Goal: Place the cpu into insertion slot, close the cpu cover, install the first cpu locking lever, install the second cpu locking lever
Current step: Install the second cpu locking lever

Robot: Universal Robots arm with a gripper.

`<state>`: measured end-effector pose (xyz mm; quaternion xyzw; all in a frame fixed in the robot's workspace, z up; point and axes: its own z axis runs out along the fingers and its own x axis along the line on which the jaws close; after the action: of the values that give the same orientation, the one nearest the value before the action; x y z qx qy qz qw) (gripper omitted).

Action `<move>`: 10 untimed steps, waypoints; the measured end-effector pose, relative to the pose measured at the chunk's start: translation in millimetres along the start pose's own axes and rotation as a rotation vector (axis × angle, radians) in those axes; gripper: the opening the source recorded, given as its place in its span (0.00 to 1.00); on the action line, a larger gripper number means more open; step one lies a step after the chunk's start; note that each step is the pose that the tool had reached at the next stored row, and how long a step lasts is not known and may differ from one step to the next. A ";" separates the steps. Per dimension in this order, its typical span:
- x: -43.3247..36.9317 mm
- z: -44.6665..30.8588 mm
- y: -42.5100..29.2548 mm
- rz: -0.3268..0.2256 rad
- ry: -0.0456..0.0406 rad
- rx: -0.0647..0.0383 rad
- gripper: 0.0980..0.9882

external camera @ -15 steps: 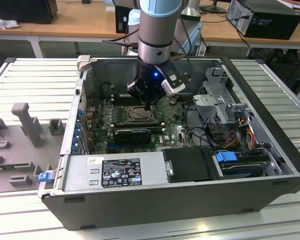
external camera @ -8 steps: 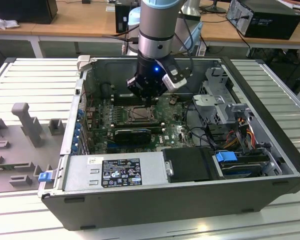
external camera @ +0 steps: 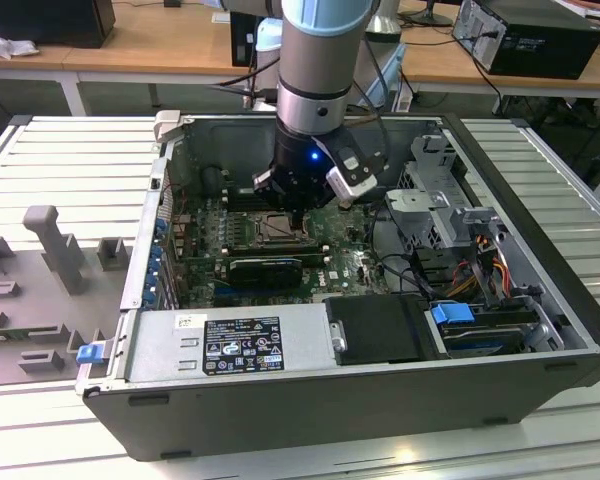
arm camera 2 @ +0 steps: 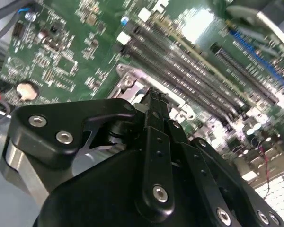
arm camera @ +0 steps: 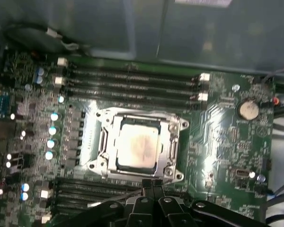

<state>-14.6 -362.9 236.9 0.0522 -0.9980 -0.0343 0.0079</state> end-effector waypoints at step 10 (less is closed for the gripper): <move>18.6 5.2 -8.5 -0.001 -0.0049 -0.047 0.01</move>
<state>-32.3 -373.0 231.3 0.0524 -0.9969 -0.0581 0.0067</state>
